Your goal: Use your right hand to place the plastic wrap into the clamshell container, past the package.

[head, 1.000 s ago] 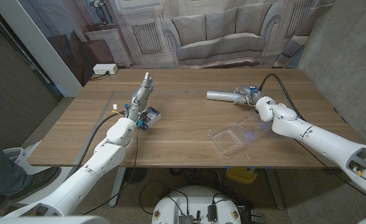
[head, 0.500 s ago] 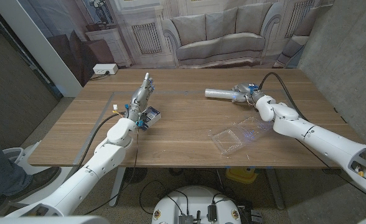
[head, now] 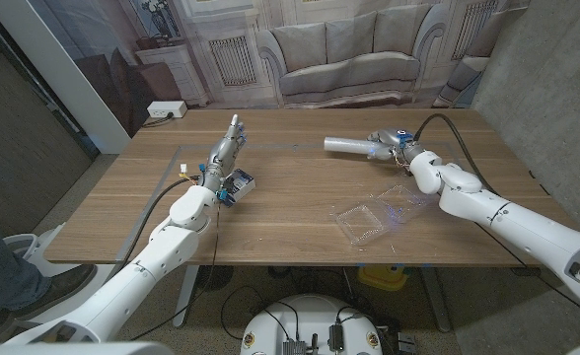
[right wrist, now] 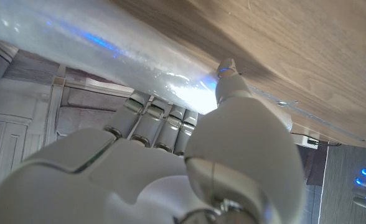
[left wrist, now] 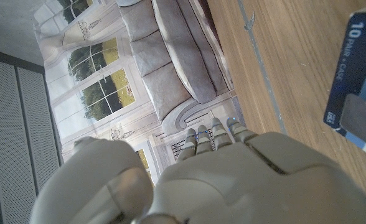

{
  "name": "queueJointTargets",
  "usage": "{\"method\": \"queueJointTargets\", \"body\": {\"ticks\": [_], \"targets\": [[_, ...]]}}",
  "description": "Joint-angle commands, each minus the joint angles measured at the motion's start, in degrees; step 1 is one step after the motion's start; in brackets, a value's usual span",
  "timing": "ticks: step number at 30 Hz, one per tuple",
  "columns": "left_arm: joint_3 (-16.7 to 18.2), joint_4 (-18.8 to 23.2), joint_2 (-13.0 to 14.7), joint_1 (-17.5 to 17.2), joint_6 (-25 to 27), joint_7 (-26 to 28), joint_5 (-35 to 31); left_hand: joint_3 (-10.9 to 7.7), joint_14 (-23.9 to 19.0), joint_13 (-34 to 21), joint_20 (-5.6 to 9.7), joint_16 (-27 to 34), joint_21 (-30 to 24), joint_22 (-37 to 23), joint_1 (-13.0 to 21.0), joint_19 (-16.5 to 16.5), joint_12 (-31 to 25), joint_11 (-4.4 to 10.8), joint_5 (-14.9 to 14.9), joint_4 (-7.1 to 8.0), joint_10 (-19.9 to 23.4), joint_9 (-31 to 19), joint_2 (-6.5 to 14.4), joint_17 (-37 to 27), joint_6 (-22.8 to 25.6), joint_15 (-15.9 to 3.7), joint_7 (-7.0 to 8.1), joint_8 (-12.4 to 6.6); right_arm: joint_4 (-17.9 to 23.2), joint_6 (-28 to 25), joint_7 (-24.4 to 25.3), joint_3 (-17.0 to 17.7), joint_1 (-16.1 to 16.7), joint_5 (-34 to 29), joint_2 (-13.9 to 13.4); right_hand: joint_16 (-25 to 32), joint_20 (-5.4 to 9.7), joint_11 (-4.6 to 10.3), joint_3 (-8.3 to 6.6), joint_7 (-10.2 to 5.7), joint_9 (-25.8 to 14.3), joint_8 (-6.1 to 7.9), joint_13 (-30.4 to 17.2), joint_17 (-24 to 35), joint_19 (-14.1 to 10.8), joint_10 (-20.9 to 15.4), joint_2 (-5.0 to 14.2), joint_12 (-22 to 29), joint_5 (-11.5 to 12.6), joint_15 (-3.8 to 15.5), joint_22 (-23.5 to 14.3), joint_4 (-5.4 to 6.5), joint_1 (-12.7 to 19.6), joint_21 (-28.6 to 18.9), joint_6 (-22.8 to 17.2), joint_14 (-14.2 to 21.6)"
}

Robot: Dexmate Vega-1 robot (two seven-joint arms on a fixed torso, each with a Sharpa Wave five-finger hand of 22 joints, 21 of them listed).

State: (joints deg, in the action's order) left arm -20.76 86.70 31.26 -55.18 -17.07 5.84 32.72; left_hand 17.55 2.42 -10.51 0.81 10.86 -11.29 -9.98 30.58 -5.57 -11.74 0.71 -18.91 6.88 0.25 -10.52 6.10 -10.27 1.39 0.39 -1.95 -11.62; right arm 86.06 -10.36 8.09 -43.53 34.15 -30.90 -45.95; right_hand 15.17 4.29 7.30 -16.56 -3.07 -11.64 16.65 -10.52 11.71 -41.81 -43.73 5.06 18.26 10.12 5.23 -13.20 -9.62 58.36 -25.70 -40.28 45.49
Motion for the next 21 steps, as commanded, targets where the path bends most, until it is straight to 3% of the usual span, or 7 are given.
{"method": "queueJointTargets", "body": {"ticks": [1,21], "targets": [[0.20,1.16,0.73,-0.27,0.46,0.07,-0.15,0.36,0.04,-0.20,-0.41,-0.12,-0.02,-0.30,0.01,-0.11,0.27,0.58,-0.19,-0.24,-0.02,-0.17,0.27,-0.15,0.18,-0.28,-0.02,0.30,4.99,1.16,1.63,3.05,3.74,0.04,-2.78,-0.34,7.85,2.65,-4.52,-6.47,-0.08,0.12,-0.13,0.04,-0.43,-3.50,5.36,-0.17,0.24,8.22,-0.25,4.26,5.33,-0.53,-11.12,0.52],[1.04,3.86,1.58,-2.67,-0.43,1.06,-0.57,0.36,0.01,-0.20,-0.32,-0.11,-0.05,-0.30,0.03,-0.08,0.23,0.35,-0.16,-0.23,0.09,-0.17,0.31,-0.15,0.20,-0.28,-0.18,0.31,13.66,2.95,3.83,9.40,11.85,0.99,-8.23,-0.72,7.82,2.94,-4.59,-6.63,-0.16,-0.22,-0.13,-0.07,-0.28,-3.92,5.34,-0.53,0.23,8.27,-0.24,4.35,5.51,-0.87,-11.52,0.74]]}}
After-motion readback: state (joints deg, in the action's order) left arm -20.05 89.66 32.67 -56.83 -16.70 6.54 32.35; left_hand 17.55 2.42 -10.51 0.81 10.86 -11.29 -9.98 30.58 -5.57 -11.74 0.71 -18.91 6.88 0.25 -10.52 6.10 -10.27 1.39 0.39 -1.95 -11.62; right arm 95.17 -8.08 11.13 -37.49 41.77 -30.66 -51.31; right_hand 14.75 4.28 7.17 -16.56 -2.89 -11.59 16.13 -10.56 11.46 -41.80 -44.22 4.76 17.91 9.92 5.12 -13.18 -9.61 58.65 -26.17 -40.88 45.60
